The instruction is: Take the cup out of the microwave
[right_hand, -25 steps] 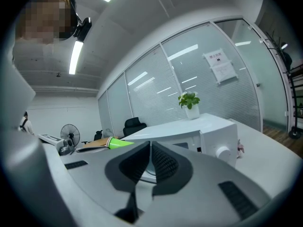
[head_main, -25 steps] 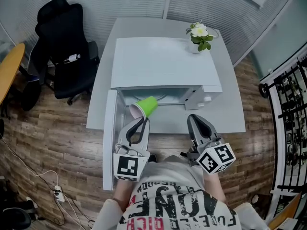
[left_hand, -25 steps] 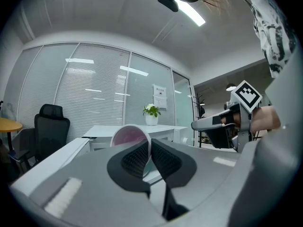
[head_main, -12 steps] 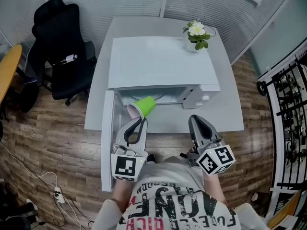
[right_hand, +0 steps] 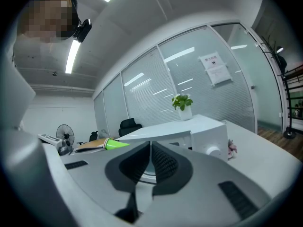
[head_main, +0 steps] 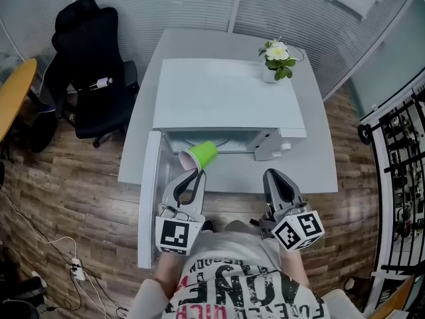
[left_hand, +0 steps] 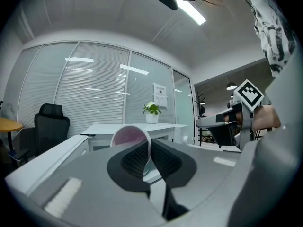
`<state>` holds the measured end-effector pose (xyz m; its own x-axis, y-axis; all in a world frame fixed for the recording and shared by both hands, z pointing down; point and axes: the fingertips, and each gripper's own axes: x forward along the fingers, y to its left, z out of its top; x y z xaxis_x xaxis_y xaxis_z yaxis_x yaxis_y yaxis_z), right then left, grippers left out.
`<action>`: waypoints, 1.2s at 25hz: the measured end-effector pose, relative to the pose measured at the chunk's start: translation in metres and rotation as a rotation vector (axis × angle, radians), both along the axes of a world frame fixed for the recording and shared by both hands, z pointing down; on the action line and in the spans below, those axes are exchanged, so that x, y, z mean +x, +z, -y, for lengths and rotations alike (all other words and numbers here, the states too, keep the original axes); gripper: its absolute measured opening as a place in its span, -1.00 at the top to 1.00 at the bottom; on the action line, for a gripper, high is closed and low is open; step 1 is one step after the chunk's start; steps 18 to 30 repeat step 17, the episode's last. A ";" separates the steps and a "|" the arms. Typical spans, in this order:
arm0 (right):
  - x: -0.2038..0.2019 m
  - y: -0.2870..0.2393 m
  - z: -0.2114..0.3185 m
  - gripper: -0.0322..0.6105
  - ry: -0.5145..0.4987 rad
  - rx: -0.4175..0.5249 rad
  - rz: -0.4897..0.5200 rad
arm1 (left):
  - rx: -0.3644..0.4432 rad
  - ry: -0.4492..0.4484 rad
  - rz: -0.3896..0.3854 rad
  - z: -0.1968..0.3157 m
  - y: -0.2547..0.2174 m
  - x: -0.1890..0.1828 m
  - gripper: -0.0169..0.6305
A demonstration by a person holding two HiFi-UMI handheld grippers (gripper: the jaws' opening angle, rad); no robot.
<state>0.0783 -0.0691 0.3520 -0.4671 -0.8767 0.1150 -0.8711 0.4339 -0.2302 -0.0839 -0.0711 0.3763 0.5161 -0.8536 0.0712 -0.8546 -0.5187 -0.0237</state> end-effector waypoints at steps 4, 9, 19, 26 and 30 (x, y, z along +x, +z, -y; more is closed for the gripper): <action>0.002 0.000 0.003 0.83 -0.018 0.003 -0.002 | 0.004 -0.008 0.011 0.000 -0.001 0.003 0.85; 0.004 -0.001 0.011 0.83 -0.051 0.010 0.014 | 0.006 -0.038 0.013 0.003 -0.003 0.008 0.85; 0.016 -0.008 0.032 0.83 -0.108 0.015 0.014 | 0.008 -0.076 0.034 0.014 -0.009 0.022 0.85; 0.016 -0.008 0.032 0.83 -0.108 0.015 0.014 | 0.008 -0.076 0.034 0.014 -0.009 0.022 0.85; 0.016 -0.008 0.032 0.83 -0.108 0.015 0.014 | 0.008 -0.076 0.034 0.014 -0.009 0.022 0.85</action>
